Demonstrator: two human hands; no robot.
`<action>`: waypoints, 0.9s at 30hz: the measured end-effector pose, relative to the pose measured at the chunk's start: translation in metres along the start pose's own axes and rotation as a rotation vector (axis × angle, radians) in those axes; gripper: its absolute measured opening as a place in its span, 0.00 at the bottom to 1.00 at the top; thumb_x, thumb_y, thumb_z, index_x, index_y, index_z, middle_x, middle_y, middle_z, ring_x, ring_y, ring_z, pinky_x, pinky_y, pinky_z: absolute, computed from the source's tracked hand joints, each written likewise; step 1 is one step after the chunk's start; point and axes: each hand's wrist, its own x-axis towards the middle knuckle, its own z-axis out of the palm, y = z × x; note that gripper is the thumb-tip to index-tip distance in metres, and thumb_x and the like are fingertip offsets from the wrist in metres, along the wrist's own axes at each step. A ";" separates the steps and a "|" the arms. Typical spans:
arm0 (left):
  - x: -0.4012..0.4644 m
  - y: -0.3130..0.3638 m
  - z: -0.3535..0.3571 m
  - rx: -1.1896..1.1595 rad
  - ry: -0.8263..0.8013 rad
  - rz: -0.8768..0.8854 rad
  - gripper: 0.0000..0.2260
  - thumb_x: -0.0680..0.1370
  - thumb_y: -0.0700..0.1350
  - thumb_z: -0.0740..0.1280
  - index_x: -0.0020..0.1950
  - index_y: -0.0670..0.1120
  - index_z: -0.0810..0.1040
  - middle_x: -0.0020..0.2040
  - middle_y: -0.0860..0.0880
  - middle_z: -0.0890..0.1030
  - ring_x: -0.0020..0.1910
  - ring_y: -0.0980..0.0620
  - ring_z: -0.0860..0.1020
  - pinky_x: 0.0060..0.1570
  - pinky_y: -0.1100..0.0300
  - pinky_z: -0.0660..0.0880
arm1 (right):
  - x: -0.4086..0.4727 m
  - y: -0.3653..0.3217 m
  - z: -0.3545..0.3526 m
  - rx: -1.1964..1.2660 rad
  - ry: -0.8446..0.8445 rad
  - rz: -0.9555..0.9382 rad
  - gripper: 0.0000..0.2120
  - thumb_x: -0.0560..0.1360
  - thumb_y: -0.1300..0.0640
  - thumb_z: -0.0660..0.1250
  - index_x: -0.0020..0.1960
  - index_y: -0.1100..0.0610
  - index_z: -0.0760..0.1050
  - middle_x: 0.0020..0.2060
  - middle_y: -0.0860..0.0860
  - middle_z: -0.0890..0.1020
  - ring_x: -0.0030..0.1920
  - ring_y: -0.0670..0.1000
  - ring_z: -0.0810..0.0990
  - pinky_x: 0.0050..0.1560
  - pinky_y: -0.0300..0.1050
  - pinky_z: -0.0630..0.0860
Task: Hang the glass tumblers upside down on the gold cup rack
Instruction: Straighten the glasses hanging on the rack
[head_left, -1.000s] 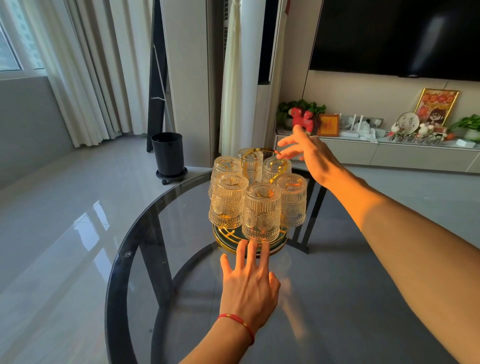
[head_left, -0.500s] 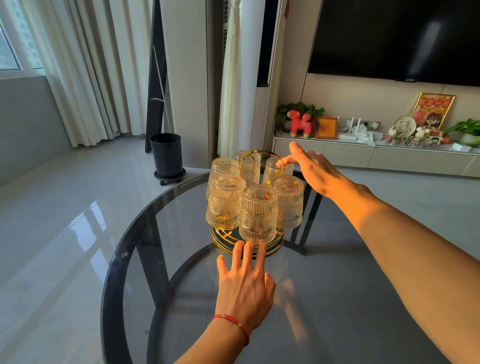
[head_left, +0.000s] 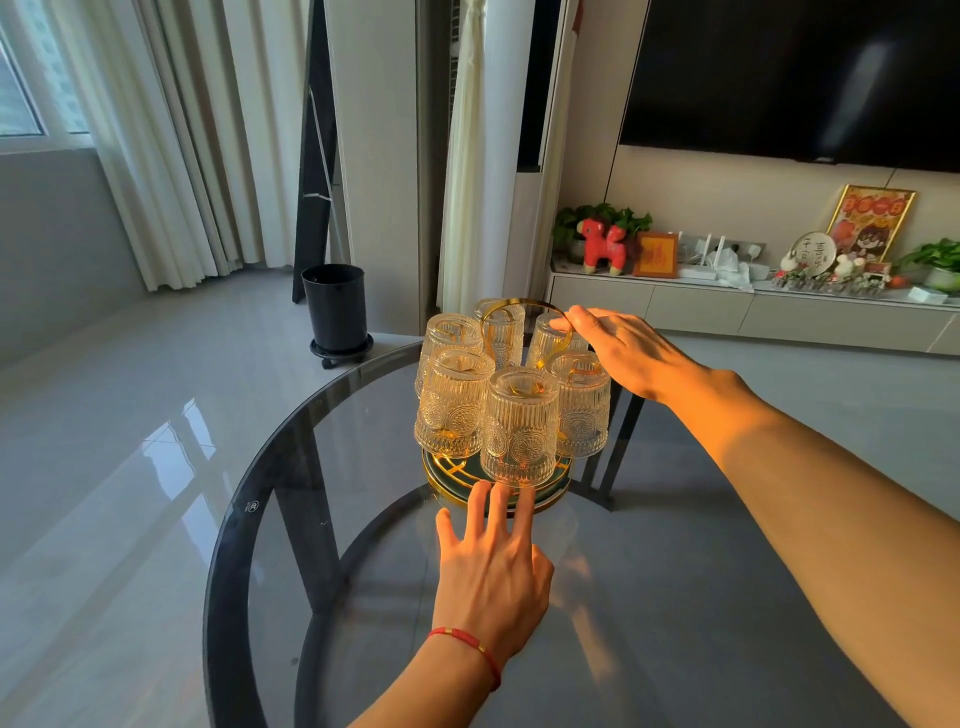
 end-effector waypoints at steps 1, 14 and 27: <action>0.000 0.000 0.000 -0.001 -0.002 0.000 0.27 0.77 0.54 0.61 0.75 0.47 0.68 0.72 0.41 0.72 0.72 0.36 0.69 0.63 0.28 0.70 | 0.000 0.000 0.001 -0.003 0.001 -0.011 0.30 0.84 0.36 0.43 0.69 0.47 0.78 0.72 0.53 0.77 0.70 0.55 0.74 0.67 0.51 0.69; 0.000 -0.001 -0.001 -0.009 -0.026 -0.005 0.28 0.78 0.55 0.57 0.77 0.48 0.64 0.74 0.42 0.69 0.74 0.38 0.65 0.66 0.30 0.67 | -0.012 -0.005 -0.002 -0.051 0.006 0.027 0.27 0.85 0.38 0.44 0.72 0.44 0.75 0.74 0.52 0.75 0.73 0.56 0.71 0.72 0.60 0.67; 0.000 0.000 -0.002 -0.006 -0.018 -0.006 0.27 0.77 0.54 0.58 0.76 0.47 0.66 0.72 0.43 0.70 0.73 0.39 0.65 0.64 0.31 0.69 | -0.071 -0.008 0.012 -0.171 0.330 -0.282 0.15 0.78 0.58 0.65 0.64 0.56 0.81 0.60 0.53 0.83 0.61 0.54 0.80 0.62 0.59 0.76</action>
